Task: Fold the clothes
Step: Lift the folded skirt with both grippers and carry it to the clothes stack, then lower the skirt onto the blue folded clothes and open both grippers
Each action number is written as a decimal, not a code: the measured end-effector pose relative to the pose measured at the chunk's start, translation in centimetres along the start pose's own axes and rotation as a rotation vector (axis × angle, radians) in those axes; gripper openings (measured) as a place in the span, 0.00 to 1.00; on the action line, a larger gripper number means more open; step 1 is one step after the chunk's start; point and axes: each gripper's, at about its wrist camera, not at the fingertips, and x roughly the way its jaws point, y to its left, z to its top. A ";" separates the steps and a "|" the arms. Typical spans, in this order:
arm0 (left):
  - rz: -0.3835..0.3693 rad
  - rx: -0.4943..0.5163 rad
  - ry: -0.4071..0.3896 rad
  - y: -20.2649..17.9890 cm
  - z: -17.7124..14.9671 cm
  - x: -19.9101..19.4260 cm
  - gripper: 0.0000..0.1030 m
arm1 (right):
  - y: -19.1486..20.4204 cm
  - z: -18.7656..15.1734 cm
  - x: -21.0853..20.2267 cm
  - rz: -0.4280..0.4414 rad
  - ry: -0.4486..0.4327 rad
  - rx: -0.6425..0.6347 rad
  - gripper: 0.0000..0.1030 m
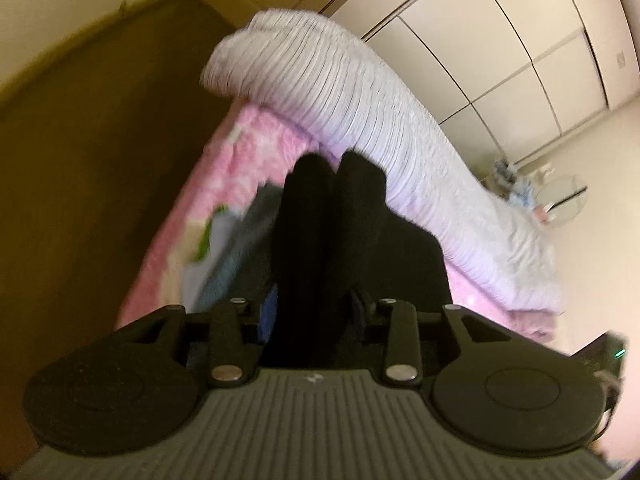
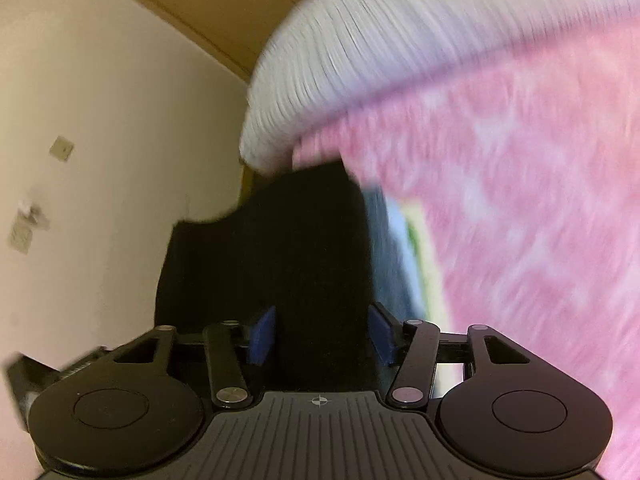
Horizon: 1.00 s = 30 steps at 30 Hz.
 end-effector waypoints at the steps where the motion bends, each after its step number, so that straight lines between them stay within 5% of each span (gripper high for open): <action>1: 0.004 0.023 -0.020 -0.7 0.5 -0.7 0.28 | 0.7 0.4 -0.7 -0.025 -0.032 -0.051 0.52; 3: 0.002 0.065 -0.060 -1.9 1.5 -1.9 0.28 | 2.0 1.5 -1.4 -0.054 -0.064 -0.134 0.52; 10: 0.064 0.232 0.006 -4.7 3.4 2.1 0.28 | 4.1 2.5 0.7 -0.069 -0.032 -0.206 0.52; 17: 0.059 0.277 0.012 -4.8 3.6 2.5 0.01 | 4.0 1.8 1.3 -0.063 -0.009 -0.193 0.52; 21: 0.031 0.325 -0.079 -5.1 3.5 1.2 0.02 | 4.4 2.0 1.3 -0.081 -0.027 -0.209 0.51; 30: 0.163 0.241 -0.079 -1.0 1.8 6.8 0.06 | 4.1 1.2 6.0 -0.179 0.005 -0.274 0.45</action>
